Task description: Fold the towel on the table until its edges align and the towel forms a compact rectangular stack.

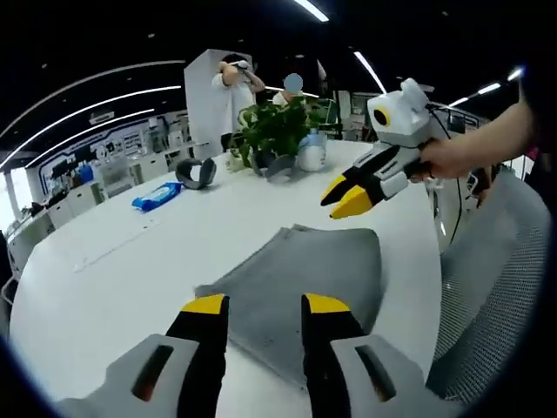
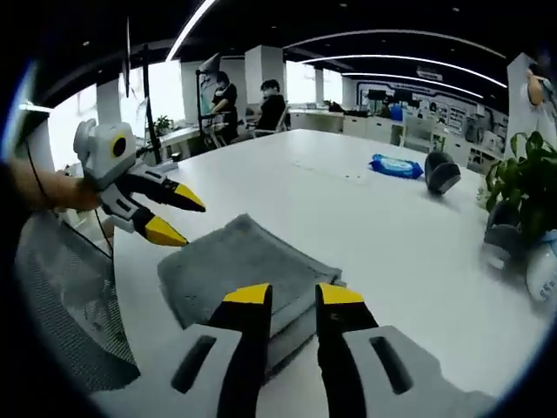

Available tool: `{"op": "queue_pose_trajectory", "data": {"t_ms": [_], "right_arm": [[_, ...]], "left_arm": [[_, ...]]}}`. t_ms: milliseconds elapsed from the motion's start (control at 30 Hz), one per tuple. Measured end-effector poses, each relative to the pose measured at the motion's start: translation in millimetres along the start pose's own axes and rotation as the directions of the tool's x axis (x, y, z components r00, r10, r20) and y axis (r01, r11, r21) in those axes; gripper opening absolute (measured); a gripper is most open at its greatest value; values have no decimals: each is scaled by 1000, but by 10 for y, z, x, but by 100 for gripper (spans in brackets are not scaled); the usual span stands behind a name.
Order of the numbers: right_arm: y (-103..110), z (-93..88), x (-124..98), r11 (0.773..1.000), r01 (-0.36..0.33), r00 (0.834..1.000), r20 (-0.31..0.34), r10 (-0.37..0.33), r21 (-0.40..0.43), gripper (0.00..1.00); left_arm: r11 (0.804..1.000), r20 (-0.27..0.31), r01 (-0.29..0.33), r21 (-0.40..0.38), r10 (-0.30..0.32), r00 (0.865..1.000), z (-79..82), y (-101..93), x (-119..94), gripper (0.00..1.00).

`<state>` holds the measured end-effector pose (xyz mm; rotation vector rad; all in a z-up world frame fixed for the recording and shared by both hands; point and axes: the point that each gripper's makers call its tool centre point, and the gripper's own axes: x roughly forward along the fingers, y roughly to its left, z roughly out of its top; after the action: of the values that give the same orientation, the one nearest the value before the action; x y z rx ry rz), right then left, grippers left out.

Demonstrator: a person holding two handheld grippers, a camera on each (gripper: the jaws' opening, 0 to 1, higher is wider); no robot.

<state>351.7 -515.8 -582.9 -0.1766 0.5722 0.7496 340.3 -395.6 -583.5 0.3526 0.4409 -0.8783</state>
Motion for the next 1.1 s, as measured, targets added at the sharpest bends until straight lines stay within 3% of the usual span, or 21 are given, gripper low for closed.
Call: {"op": "queue_pose_trajectory", "data": {"t_ms": [133,200,367,533,700,1100], "right_arm": [[263,-244,5,997,-40,995,-92,34,-66,19],[300,-282,-3,993,-38,994,-106,27,-108,18],[271,-366,30,997,-30,992,-122,22,-67,20],[300,-560,111,996,-45,989,-146,34,-71,20],[281,-586,152,999,-44,991,-124,41,-22,20],[268,-576,207,999,-47,992,-114,47,4,19]], "left_arm": [[998,-48,62,-16,-62,997,-135,-181,2,25],[999,-70,53,-4,-54,996,-198,-188,15,24],[998,-130,64,1,-63,989,-377,-237,83,24],[998,-122,62,-18,-64,990,-414,-234,100,24],[996,-112,58,-63,-65,992,-461,-236,136,23],[997,-123,38,-66,-46,991,-484,-215,201,19]]}}
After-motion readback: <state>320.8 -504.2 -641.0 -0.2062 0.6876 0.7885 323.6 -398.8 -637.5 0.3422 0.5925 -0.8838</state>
